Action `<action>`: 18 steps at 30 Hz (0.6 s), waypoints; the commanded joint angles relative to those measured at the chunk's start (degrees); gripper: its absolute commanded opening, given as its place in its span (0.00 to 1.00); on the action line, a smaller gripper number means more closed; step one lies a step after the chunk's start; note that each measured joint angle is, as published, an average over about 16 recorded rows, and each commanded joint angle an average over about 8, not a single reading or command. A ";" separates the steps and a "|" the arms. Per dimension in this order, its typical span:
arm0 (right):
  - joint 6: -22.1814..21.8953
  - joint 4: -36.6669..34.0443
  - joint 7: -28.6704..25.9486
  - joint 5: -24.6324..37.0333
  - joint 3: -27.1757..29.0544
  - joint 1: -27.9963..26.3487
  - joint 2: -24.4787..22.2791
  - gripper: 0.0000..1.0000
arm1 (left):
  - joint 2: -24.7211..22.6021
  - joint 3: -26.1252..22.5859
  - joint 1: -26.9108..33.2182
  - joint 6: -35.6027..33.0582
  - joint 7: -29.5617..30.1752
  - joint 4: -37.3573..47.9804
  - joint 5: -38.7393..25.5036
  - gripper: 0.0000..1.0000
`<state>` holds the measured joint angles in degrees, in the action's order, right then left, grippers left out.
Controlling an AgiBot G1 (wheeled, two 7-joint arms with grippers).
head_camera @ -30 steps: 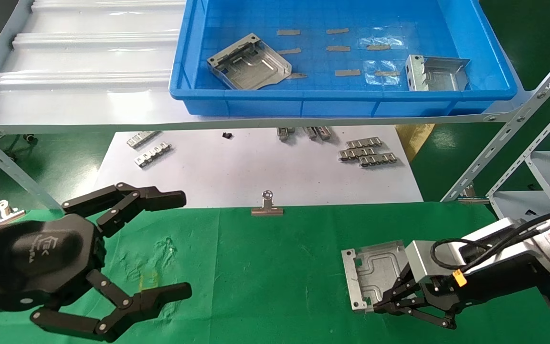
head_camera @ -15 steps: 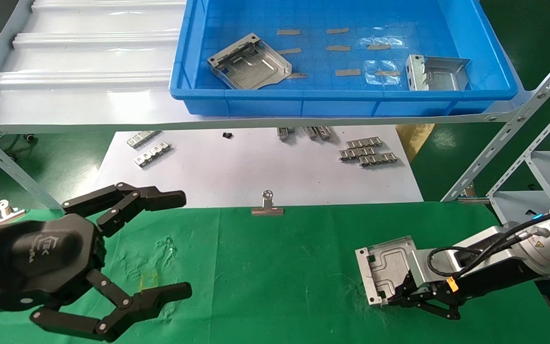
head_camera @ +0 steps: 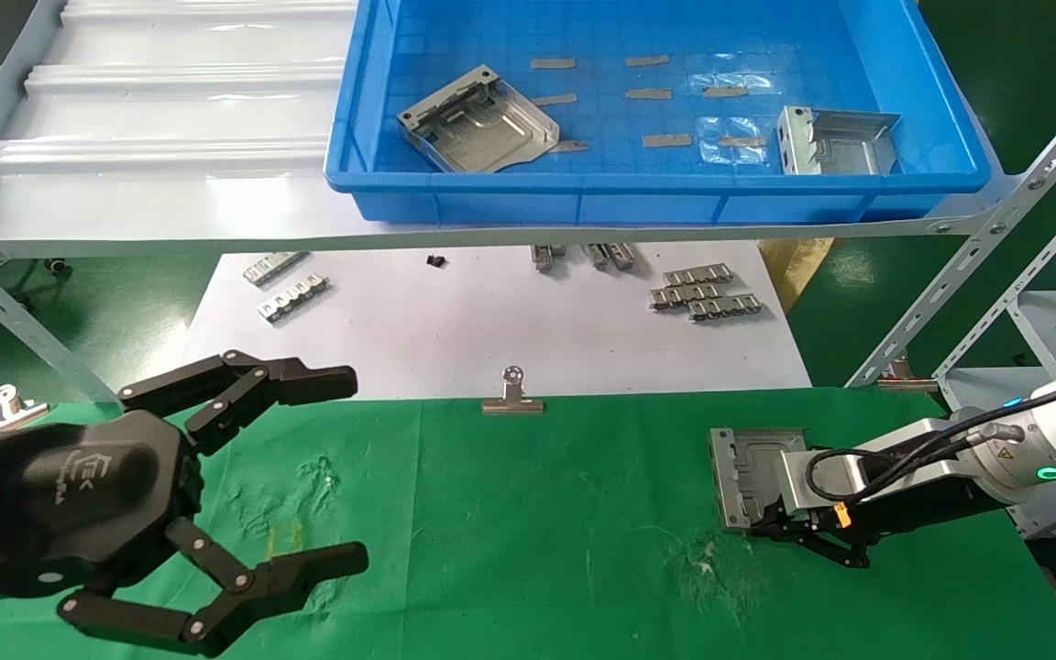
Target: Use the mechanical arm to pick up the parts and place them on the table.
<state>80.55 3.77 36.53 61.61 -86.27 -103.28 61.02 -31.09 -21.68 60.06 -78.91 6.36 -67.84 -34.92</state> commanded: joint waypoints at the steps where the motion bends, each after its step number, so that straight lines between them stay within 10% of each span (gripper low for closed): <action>1: -1.02 -0.57 0.39 -0.01 0.03 0.32 0.47 1.00 | 0.00 0.00 0.00 0.00 0.00 0.00 0.00 1.00; 18: 10.62 2.01 0.67 -3.62 1.92 -5.59 -2.84 1.00 | 0.00 0.00 0.00 0.00 0.00 0.00 0.00 1.00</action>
<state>90.28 6.27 36.69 57.36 -84.11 -108.12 58.06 -31.09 -21.68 60.06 -78.91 6.36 -67.84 -34.92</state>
